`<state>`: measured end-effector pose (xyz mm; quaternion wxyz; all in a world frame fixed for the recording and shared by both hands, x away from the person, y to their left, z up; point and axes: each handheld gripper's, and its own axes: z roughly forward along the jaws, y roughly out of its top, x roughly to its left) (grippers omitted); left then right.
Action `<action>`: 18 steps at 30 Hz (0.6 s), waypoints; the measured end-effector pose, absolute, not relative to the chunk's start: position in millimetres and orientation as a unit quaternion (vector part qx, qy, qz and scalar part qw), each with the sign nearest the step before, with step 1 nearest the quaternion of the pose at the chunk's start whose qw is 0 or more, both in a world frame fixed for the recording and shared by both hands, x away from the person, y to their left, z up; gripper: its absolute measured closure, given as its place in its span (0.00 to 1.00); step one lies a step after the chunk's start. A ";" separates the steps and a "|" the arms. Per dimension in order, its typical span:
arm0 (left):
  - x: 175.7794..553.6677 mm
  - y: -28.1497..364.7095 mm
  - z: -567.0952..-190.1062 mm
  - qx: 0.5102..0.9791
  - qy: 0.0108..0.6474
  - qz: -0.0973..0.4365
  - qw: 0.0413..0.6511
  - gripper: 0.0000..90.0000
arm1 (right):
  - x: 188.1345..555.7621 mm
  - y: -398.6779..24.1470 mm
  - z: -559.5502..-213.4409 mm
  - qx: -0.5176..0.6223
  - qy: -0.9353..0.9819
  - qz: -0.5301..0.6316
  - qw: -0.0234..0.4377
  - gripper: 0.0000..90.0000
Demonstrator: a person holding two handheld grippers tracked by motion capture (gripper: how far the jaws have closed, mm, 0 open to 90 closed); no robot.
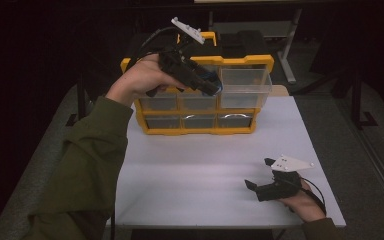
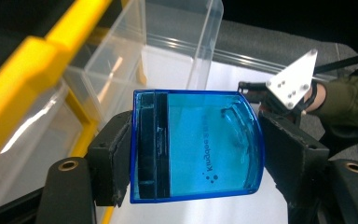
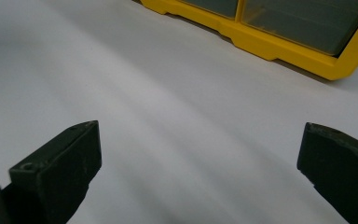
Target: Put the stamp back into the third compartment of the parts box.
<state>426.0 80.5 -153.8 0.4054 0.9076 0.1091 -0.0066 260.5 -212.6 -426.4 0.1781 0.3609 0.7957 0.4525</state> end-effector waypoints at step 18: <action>442.4 43.2 -132.3 0.909 0.102 0.021 0.404 0.35 | 259.8 -213.5 -425.1 0.365 0.791 0.458 0.176 0.00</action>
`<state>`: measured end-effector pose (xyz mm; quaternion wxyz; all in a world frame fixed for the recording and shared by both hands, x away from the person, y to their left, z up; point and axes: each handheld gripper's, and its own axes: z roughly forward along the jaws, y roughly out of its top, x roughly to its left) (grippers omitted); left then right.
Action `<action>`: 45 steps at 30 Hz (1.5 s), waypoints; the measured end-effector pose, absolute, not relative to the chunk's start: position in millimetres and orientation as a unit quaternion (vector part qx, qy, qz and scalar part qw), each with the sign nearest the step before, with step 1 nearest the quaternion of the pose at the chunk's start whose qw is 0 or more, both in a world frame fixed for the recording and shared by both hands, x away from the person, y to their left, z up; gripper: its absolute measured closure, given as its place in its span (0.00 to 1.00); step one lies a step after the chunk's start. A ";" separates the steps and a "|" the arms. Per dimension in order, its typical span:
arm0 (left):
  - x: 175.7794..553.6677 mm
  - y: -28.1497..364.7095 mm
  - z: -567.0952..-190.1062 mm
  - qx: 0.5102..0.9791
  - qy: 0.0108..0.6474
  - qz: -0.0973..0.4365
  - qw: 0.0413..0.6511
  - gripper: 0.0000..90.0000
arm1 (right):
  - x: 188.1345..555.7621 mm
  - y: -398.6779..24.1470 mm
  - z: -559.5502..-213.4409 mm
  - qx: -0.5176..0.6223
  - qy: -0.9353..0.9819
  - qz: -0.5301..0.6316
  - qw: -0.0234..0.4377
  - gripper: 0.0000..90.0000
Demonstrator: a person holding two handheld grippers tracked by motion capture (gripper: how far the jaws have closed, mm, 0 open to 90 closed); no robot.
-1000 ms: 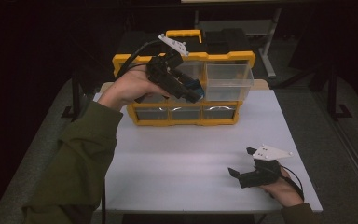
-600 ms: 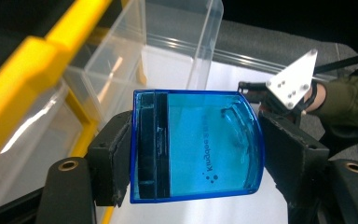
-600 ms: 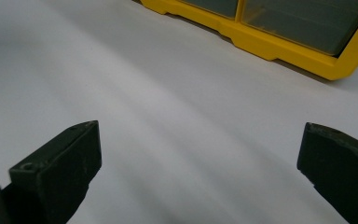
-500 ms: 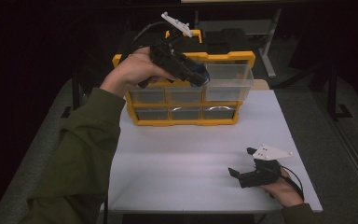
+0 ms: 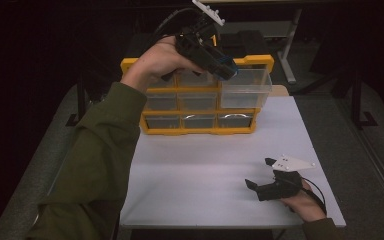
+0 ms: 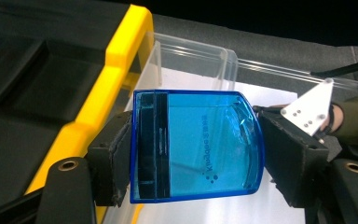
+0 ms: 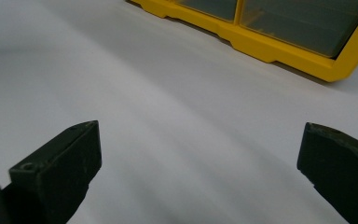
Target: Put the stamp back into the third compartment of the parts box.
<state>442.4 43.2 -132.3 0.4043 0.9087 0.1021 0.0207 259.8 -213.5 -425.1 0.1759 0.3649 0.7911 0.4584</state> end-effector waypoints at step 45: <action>452.4 22.0 -145.0 0.890 0.107 -0.004 0.443 0.55 | 260.5 -213.3 -424.7 0.361 0.792 0.459 0.179 0.00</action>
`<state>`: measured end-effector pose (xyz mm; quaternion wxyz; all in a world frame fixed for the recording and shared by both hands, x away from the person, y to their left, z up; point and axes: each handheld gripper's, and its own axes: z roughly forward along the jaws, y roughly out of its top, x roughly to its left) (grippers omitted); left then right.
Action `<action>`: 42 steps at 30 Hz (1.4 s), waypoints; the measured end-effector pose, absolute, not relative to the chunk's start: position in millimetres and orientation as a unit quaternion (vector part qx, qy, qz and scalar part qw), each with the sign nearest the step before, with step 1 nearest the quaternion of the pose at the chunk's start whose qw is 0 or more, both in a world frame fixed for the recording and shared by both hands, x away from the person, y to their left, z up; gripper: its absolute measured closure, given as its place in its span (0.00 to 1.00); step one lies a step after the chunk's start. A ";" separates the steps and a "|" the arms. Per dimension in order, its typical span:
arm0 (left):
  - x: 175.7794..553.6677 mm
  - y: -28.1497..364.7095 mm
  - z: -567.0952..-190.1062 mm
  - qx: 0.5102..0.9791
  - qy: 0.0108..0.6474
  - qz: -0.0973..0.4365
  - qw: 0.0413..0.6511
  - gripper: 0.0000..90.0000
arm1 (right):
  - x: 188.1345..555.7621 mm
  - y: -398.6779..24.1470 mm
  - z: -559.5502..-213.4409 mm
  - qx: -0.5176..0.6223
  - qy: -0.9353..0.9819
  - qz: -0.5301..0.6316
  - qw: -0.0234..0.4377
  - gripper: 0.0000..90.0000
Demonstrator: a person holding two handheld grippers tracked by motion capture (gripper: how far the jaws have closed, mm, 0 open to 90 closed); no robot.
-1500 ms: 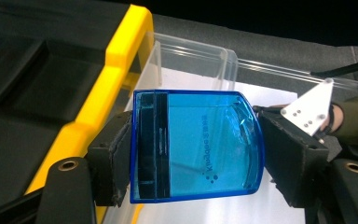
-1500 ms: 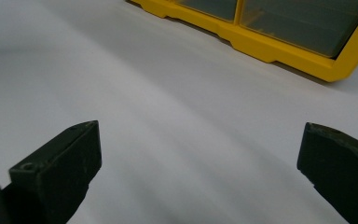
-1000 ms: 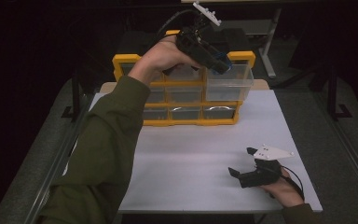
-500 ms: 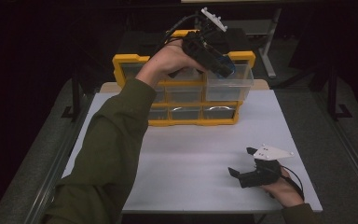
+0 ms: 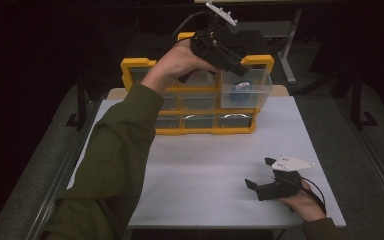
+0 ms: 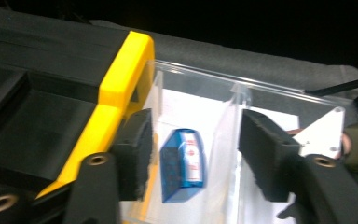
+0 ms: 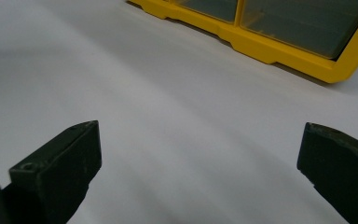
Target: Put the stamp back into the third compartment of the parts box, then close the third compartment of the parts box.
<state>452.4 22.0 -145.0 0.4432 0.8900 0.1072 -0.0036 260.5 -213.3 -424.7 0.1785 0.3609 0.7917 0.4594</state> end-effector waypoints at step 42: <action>405.2 7.9 -178.1 0.910 0.070 -0.042 0.407 1.00 | 260.8 -211.1 -428.2 0.361 0.797 0.451 0.175 0.00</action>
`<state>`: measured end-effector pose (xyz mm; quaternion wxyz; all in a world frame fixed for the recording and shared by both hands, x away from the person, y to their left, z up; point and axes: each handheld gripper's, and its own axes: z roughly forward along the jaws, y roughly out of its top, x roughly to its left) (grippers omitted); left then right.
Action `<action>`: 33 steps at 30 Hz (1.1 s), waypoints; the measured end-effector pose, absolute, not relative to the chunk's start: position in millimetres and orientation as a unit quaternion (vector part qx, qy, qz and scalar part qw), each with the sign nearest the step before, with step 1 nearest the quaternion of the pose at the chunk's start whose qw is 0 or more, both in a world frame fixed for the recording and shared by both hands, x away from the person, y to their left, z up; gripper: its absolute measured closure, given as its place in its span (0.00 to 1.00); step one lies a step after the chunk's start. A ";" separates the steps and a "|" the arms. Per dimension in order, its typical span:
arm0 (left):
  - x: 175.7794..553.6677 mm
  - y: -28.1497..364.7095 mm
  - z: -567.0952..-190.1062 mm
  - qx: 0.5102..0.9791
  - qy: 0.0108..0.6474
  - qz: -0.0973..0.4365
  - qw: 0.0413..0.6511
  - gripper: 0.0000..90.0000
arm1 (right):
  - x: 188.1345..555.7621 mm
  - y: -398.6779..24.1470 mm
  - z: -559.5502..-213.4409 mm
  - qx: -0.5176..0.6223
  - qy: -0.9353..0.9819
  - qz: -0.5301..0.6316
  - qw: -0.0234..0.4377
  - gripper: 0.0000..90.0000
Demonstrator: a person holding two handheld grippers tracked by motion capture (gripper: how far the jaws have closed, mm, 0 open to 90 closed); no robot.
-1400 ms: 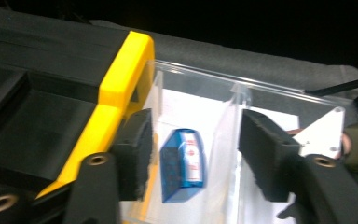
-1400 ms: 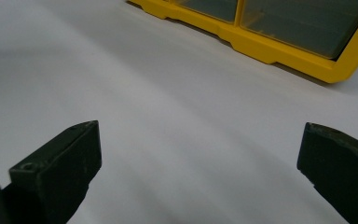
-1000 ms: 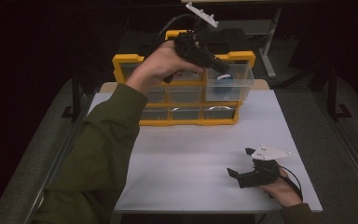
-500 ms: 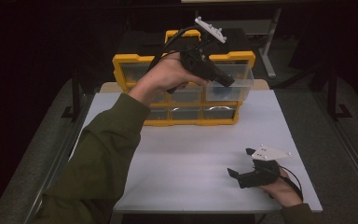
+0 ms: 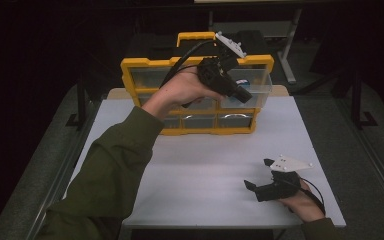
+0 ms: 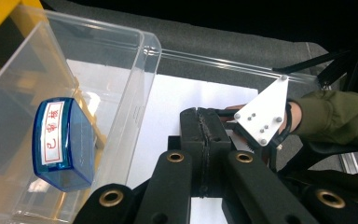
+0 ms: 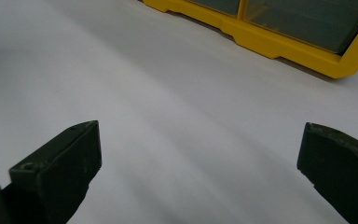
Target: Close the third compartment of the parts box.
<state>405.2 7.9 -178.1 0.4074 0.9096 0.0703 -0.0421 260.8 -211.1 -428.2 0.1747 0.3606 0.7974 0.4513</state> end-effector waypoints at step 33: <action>424.1 -1.7 -186.6 0.908 0.106 -0.005 0.405 1.00 | 261.0 -213.3 -427.7 0.360 0.795 0.455 0.175 0.00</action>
